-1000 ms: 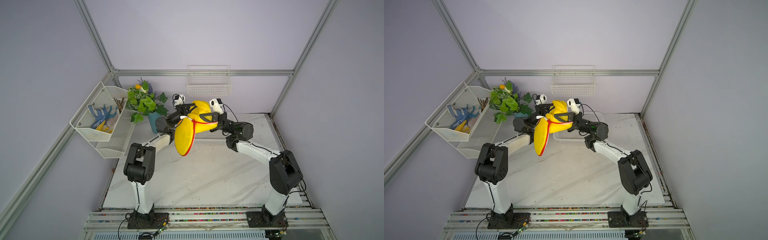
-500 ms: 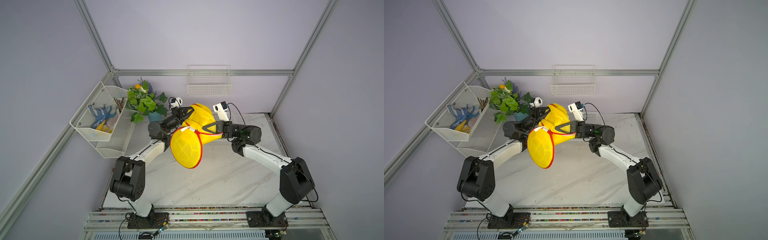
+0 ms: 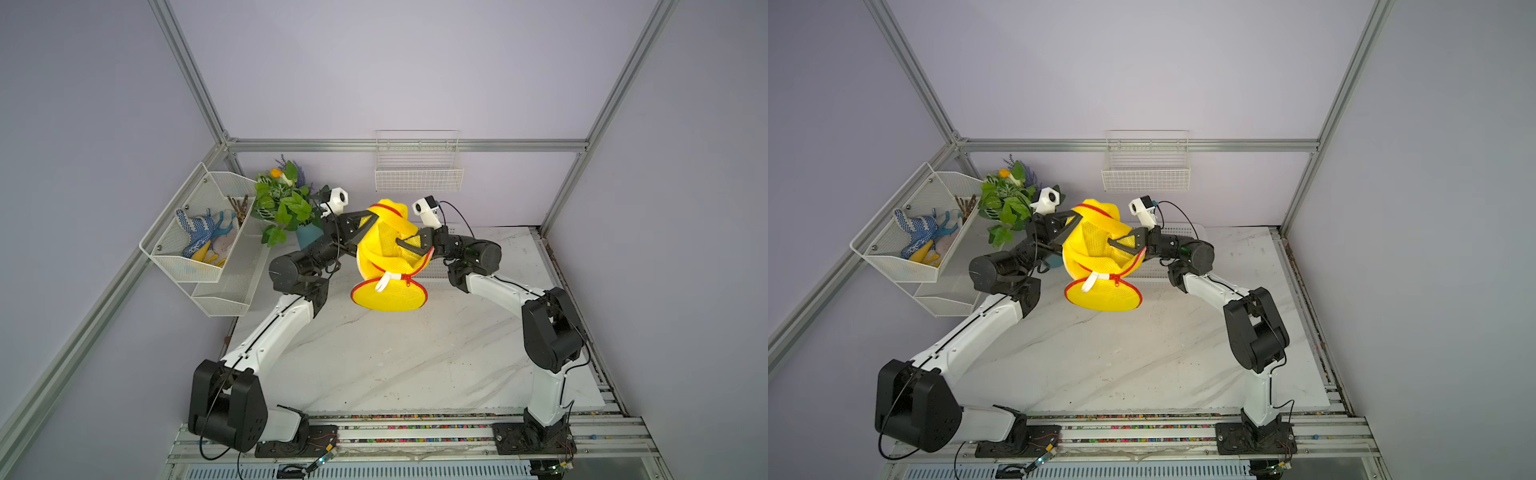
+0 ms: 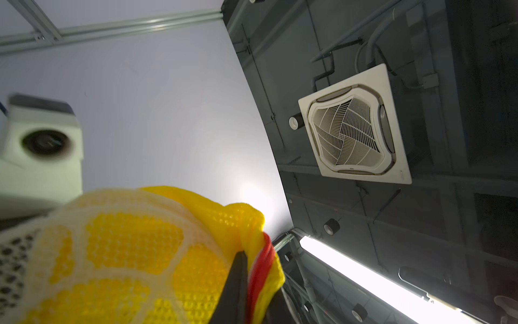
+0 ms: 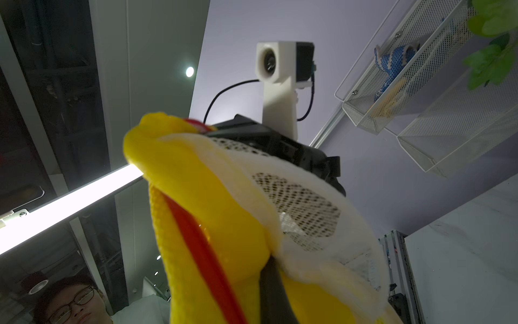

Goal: Turn the laundry bag inside out
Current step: Turn over the laundry bag.

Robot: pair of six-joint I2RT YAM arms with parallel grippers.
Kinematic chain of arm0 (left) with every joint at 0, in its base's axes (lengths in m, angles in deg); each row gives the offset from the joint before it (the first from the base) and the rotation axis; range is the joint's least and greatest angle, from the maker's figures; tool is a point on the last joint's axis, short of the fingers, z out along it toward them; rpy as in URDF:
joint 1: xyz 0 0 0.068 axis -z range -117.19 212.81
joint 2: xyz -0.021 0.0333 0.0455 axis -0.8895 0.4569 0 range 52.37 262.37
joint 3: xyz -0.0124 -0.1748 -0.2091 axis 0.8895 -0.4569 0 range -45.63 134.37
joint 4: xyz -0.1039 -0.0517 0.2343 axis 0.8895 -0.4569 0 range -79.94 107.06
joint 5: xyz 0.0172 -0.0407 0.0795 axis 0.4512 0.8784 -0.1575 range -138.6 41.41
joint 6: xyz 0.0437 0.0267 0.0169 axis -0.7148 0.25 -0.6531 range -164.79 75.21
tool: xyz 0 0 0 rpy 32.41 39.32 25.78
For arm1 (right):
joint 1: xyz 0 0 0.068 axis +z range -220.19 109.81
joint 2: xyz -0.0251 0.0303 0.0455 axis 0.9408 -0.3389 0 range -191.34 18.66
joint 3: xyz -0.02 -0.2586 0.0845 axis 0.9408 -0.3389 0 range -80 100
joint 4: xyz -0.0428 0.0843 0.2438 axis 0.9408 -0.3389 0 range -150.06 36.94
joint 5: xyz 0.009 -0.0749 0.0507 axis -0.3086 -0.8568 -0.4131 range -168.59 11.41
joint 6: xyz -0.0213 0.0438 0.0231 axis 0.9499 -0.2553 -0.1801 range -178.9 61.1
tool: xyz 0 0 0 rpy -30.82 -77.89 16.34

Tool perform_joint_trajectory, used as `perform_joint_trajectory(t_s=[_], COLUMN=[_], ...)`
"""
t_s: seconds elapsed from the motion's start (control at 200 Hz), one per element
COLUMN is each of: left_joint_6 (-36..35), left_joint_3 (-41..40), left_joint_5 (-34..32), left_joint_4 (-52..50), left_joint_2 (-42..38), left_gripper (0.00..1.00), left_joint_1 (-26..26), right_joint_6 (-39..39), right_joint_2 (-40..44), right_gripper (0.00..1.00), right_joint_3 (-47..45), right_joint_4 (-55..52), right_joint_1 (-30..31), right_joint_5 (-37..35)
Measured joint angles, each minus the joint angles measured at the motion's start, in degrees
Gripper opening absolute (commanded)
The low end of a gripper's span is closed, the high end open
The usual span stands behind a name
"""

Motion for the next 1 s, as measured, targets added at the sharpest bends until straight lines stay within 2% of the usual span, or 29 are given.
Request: perform_joint_trajectory(t_s=[0.09, 0.2, 0.325, 0.48, 0.615, 0.765, 0.845, 1.0], left_joint_6=[-0.5, -1.3, -2.7, -3.4, -4.0, -6.5, -7.5, -8.0], left_joint_3=[-6.9, -15.2, -18.6, -18.4, -16.7, -15.5, -15.5, -15.5], left_joint_5=[1.4, 4.5, 6.5, 10.1, 10.4, 11.5, 12.6, 12.2], left_joint_4=[-3.2, -13.2, -18.4, -19.3, -18.9, -23.8, -24.4, -24.0], left_joint_2=[-5.4, -13.2, -16.6, -14.3, -8.9, -3.2, -3.1, -3.2], left_gripper=[0.00, 0.00, 0.00, 0.00, 0.00, 0.00, 0.00, 0.00], left_joint_1=[1.5, 1.2, -1.2, -6.5, -9.8, -9.5, -8.5, -8.6], right_joint_6=[-1.3, -2.0, -2.0, -2.4, -2.5, -2.6, -2.6, -2.6], right_joint_2=[-2.1, -2.9, -1.4, 3.9, 9.1, 14.2, 13.7, 10.9], right_gripper=[0.00, 0.00, 0.00, 0.00, 0.00, 0.00, 0.00, 0.00], right_joint_3=[2.4, 4.2, 0.2, -10.5, -15.5, -14.5, -13.0, -7.5], right_joint_4=[0.0, 0.0, -0.2, -1.7, -1.5, -0.5, -0.9, -1.9], right_joint_1=[0.9, 0.6, 0.8, 0.8, 1.1, 5.4, 7.3, 7.6], right_joint_5=[1.5, 1.6, 3.8, 3.5, 3.1, 2.3, 2.1, 1.9])
